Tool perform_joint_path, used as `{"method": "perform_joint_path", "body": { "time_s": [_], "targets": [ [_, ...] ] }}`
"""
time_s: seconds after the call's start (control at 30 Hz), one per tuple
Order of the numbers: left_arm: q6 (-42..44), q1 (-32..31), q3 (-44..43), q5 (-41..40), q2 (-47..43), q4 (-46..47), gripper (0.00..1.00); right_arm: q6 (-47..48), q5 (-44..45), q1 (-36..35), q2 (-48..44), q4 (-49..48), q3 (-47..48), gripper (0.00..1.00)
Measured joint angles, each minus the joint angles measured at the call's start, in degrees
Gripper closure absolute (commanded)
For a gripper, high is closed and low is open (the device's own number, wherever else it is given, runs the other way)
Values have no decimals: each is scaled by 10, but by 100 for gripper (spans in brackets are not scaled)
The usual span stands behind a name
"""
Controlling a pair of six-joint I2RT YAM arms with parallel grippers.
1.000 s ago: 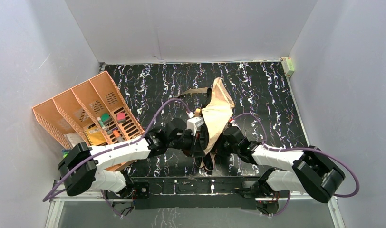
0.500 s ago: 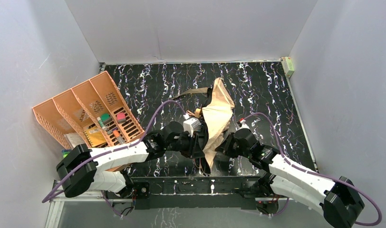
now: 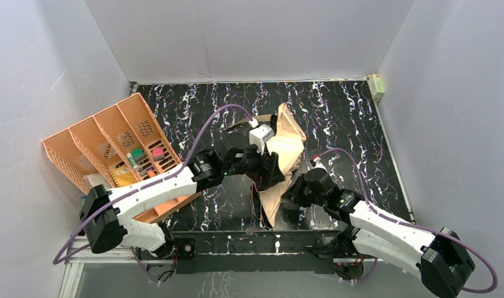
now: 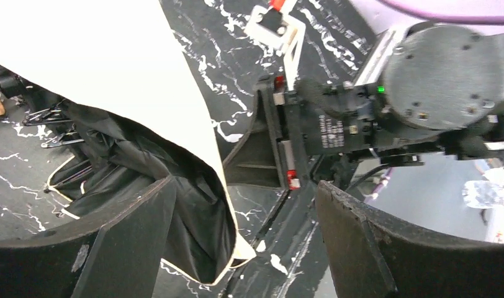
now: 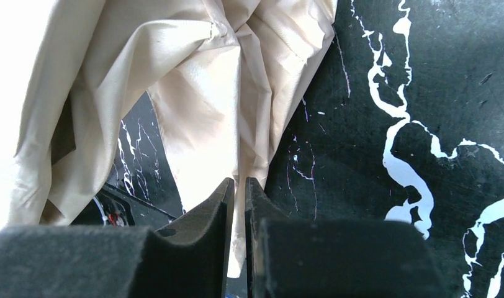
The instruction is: Put away the umbrella
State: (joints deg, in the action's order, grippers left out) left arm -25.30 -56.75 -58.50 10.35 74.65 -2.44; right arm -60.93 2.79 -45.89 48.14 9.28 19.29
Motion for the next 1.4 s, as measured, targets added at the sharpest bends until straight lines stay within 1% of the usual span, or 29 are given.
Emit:
{"method": "perform_joint_path", "body": {
  "time_s": [0.1, 0.27, 0.33, 0.4, 0.5, 0.63, 0.77, 0.87, 1.03, 1.23, 1.4],
  "targets": [
    [21, 0, -18, -3, 32, -24, 24, -2, 1, 0, -2, 0, 0, 80],
    [37, 0, -20, 7, 80, -50, 29, -4, 2, 0, -14, 0, -3, 79],
    [37, 0, -20, 11, 90, -55, 38, -5, 2, 0, -17, 1, -5, 79],
    [38, 0, -20, 16, 94, -55, 43, -6, 3, 0, -20, 0, -5, 80],
    [38, 0, -20, 19, 94, -50, 55, -7, 3, 0, -21, 0, -6, 79],
    [43, 0, -20, 19, 94, -49, 65, -7, 3, 0, -21, 0, -11, 79],
    [48, 0, -22, 17, 95, -54, 89, -7, 3, 0, -21, 1, -14, 78],
    [54, 0, -29, 14, 95, -59, 98, -9, 3, 0, -21, 0, -14, 78],
    [63, 0, -61, 5, 95, -82, 100, -11, 3, 0, -26, 0, -15, 77],
    [71, 0, -136, -4, 95, -105, 100, -15, 6, 0, -28, 2, -15, 77],
    [71, 0, -160, 2, 95, -113, 100, -18, 14, 0, -40, 11, -15, 76]
  ]
}}
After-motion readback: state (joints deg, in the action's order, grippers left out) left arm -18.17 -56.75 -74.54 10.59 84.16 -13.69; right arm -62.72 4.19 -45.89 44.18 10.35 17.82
